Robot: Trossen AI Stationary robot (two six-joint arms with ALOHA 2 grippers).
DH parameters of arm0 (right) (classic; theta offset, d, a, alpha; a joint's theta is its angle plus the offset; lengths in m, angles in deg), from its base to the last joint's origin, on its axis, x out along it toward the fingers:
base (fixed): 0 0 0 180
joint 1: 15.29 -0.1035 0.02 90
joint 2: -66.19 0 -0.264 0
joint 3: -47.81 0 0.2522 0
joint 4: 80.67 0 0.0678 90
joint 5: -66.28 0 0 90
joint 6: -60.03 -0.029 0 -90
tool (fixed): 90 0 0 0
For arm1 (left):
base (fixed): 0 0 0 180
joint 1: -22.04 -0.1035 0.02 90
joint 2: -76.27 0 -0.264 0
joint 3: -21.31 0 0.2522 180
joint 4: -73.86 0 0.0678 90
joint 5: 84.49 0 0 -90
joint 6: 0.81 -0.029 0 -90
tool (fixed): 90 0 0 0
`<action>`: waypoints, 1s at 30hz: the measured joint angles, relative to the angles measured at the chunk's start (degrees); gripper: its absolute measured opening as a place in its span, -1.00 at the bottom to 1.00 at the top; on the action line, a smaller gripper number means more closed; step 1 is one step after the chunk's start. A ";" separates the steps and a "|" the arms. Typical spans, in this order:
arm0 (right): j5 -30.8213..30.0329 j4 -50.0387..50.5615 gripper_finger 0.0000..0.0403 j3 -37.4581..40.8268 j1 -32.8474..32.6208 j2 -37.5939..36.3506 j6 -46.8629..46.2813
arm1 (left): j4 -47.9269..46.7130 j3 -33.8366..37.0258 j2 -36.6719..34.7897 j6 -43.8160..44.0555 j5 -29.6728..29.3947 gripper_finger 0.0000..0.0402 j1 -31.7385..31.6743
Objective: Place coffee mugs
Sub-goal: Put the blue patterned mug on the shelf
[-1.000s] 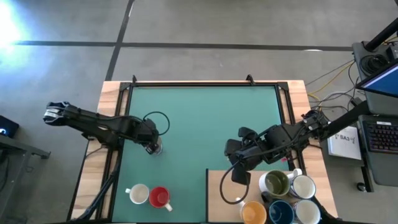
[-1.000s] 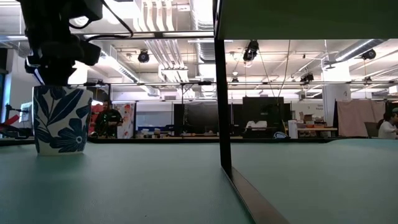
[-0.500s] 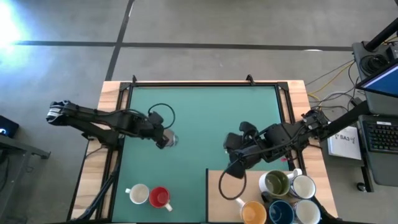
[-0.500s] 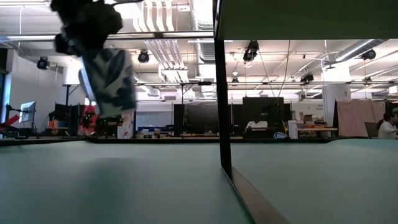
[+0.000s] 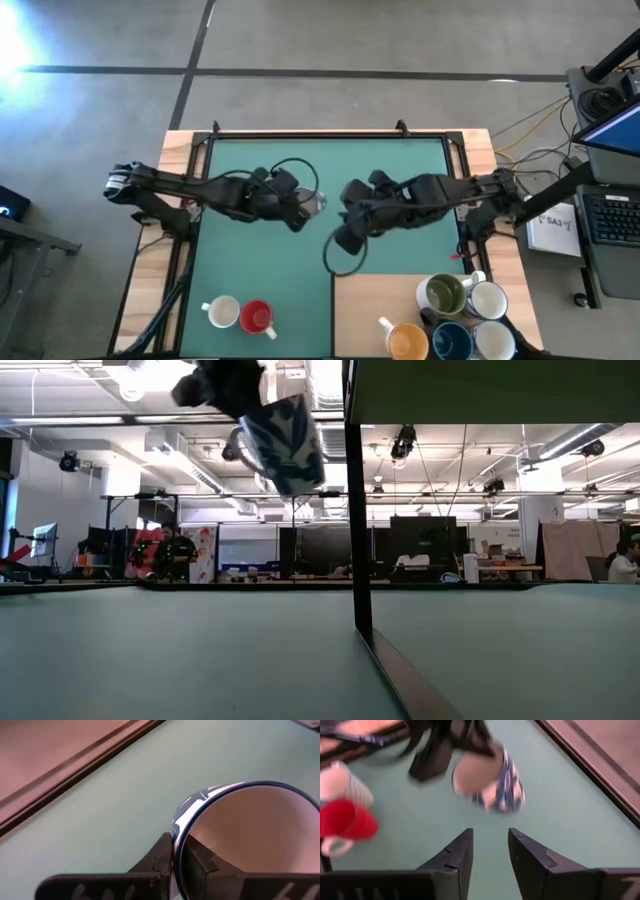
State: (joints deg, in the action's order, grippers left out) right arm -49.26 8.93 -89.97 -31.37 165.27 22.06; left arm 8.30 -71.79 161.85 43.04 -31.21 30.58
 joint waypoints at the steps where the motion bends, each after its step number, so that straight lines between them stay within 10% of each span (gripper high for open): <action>1: -0.04 -1.35 -0.41 0.37 0.46 0.03 -0.03 | 0.81 -0.64 0.63 -0.96 -0.01 -0.97 0.01; 30: -7.39 -7.74 -0.37 6.99 3.54 0.42 -0.49 | 19.63 -2.37 1.81 -12.81 4.46 -0.97 0.20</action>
State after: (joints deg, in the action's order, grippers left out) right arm -56.64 1.19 -82.98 -27.83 165.69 21.58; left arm 27.93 -74.16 163.66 30.23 -26.75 30.78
